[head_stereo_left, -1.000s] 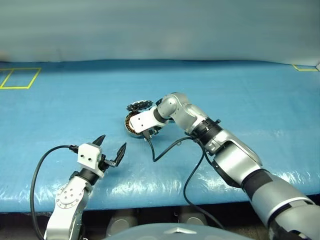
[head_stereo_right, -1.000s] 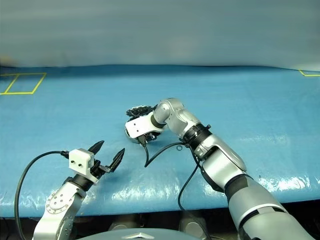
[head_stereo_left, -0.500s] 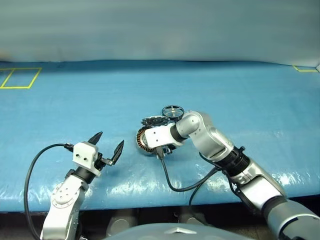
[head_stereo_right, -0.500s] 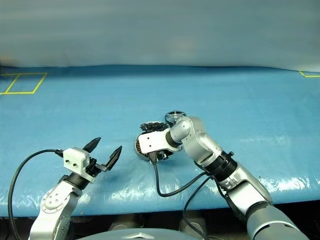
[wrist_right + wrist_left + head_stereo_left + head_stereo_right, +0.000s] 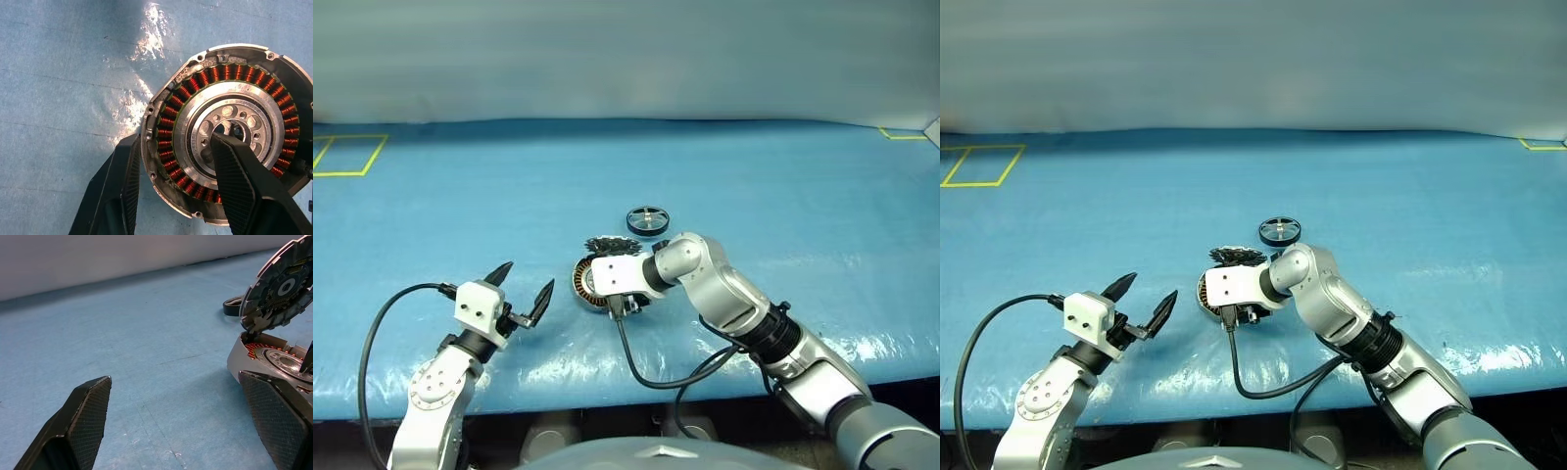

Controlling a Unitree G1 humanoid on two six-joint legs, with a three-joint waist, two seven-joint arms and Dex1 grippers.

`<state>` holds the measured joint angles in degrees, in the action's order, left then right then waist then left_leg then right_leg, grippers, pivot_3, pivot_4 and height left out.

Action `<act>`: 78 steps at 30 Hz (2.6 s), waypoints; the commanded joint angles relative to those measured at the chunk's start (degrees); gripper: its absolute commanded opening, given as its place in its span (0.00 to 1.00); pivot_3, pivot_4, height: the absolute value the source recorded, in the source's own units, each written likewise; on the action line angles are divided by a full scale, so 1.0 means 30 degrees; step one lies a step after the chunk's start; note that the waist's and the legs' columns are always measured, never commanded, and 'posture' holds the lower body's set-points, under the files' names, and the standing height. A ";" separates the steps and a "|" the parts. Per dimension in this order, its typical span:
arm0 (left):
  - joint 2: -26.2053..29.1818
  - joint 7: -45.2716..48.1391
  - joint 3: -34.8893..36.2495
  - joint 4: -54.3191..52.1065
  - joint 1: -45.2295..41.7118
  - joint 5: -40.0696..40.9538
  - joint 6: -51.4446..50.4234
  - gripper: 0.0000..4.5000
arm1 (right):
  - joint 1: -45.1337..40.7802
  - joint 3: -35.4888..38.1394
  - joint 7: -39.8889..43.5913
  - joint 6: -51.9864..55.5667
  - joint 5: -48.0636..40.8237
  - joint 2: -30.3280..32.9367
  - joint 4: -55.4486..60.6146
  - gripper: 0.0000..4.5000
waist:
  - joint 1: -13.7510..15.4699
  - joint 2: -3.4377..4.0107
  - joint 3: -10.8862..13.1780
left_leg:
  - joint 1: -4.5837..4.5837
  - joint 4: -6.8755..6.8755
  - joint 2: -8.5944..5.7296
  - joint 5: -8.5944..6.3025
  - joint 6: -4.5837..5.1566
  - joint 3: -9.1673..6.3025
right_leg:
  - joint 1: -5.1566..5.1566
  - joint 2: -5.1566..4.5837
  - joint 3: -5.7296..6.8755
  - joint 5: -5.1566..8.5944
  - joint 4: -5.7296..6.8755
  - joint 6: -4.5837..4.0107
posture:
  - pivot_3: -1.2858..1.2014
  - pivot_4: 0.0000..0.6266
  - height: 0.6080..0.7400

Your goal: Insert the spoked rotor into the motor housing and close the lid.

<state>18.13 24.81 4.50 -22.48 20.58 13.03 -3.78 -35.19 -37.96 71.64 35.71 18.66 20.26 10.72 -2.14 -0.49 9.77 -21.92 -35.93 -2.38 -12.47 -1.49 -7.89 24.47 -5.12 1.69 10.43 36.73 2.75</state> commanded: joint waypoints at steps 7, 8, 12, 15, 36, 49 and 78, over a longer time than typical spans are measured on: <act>-0.0043 0.0024 -0.0004 -0.0391 -0.0278 0.0284 -0.0304 1.00 | -0.0507 0.0053 -0.0897 0.1319 -0.1294 -0.0621 0.1820 0.85 | 0.0081 -0.0027 0.0020 | -0.0040 0.0002 -0.0016 -0.0008 -0.0012 -0.0008 | 0.0021 -0.0010 0.0003 0.0003 -0.0027 -0.0005 | 0.52 0.24 1.00; -0.0029 0.0062 -0.0058 -0.0391 -0.0340 0.0320 -0.0364 1.00 | -0.0561 0.0533 -0.0923 0.1874 -0.1625 -0.0529 0.2677 0.85 | 0.0073 -0.0027 0.0020 | -0.0041 0.0002 -0.0015 -0.0012 -0.0015 -0.0009 | 0.0022 -0.0009 0.0005 0.0002 -0.0034 -0.0005 | 0.52 0.24 1.00; 0.0030 0.0151 -0.0170 -0.0454 -0.0512 0.0434 -0.0543 1.00 | -0.0219 0.2321 -0.1724 0.3765 -0.2780 -0.0143 0.4950 0.85 | 0.0175 -0.0026 0.0034 | -0.0065 0.0004 -0.0007 -0.0021 -0.0022 -0.0022 | 0.0040 -0.0005 0.0023 0.0005 -0.0039 -0.0008 | 0.52 0.24 1.00; 0.0059 0.0192 -0.0195 -0.0606 -0.0543 0.0422 -0.0653 1.00 | 0.0910 0.4422 -0.3022 0.4990 -0.3823 -0.0009 0.6053 0.85 | 0.0249 -0.0028 0.0033 | -0.0069 0.0003 -0.0008 -0.0028 -0.0028 -0.0024 | 0.0034 -0.0007 0.0028 0.0006 -0.0059 -0.0007 | 0.52 0.24 1.00; 0.1666 0.2092 -0.1978 -0.0980 -0.0424 -0.0087 -0.0929 1.00 | 1.2036 0.9854 -1.5694 -0.4404 -0.5085 -0.4026 0.2160 0.85 | 0.0290 -0.0016 0.0031 | -0.0185 -0.0002 0.0006 -0.0067 0.0009 -0.0052 | 0.0051 -0.0005 0.0099 -0.0014 -0.0216 0.0021 | 0.52 0.24 1.00; 0.1785 0.2557 -0.2324 -0.0620 -0.0306 -0.0138 -0.0602 1.00 | 1.4552 0.9588 -1.6239 -0.3959 -0.6566 -0.3966 0.2275 0.85 | 0.0305 -0.0015 0.0023 | -0.0179 -0.0004 0.0005 -0.0072 0.0017 -0.0057 | 0.0031 -0.0007 0.0096 -0.0011 -0.0230 0.0019 | 0.52 0.24 1.00; 0.1352 0.2535 -0.2102 0.0608 -0.0150 -0.0204 0.1140 1.00 | 1.0537 0.7613 -1.5865 0.0155 -0.9083 -0.3504 0.7102 0.15 | 0.0329 -0.0011 0.0019 | -0.0180 -0.0008 0.0009 -0.0074 0.0023 -0.0070 | 0.0027 0.0002 0.0108 -0.0012 -0.0230 0.0020 | 0.52 0.24 1.00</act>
<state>22.40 32.29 -2.52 -20.12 19.92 11.96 -1.90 -3.19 -14.50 23.72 35.51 -7.12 10.13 29.92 -1.15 -0.52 9.82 -22.48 -35.96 -2.38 -12.69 -1.42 -8.10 24.55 -5.13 2.01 10.40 36.03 2.81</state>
